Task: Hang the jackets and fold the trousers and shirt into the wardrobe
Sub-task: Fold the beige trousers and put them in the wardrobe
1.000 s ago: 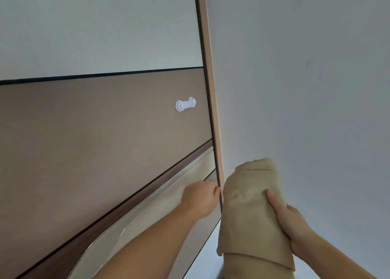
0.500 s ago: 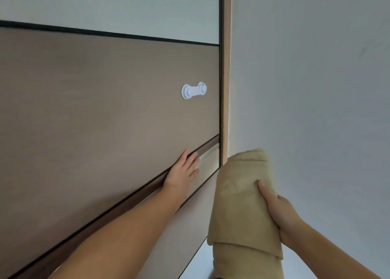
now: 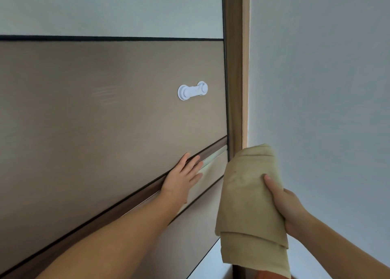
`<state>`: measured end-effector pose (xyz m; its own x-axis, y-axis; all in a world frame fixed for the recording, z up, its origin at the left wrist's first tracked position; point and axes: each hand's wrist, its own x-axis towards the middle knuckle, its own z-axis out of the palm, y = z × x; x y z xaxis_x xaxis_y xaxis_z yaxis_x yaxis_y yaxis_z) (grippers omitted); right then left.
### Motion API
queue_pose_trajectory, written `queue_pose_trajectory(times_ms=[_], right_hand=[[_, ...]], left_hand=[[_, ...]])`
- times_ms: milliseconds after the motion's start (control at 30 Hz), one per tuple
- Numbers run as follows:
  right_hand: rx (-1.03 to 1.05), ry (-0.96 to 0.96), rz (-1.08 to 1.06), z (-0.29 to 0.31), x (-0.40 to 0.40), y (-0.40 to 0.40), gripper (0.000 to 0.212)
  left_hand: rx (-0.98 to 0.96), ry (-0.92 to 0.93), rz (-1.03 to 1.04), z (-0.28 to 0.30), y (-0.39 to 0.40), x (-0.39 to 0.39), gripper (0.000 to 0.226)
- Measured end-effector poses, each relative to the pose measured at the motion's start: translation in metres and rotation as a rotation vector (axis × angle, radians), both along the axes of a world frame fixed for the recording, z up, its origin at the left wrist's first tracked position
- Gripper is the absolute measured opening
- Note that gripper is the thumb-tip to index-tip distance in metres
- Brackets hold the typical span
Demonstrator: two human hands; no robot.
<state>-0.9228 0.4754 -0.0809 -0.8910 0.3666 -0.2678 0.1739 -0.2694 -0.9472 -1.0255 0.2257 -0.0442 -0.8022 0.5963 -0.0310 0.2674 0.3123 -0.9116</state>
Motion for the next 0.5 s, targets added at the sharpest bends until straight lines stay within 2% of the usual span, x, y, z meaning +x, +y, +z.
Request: queue_pose_trajectory(times_ms=[67,200,400,500], right_hand=[[-0.007,0.007,0.009,0.003,0.003,0.001,0.051],[-0.039,0.018,0.026,0.006,0.009,0.005,0.056],[-0.054,0.034,0.040,0.000,0.010,0.019,0.063],[-0.064,0.041,0.053,-0.002,0.008,0.023,0.060]], left_hand=[[0.031,-0.022,0.013,0.000,-0.014,0.011,0.088],[0.186,-0.109,-0.073,0.018,-0.024,0.027,0.068],[-0.051,0.010,-0.109,0.051,0.018,0.003,0.076],[-0.199,0.051,-0.065,0.056,0.040,-0.014,0.094]])
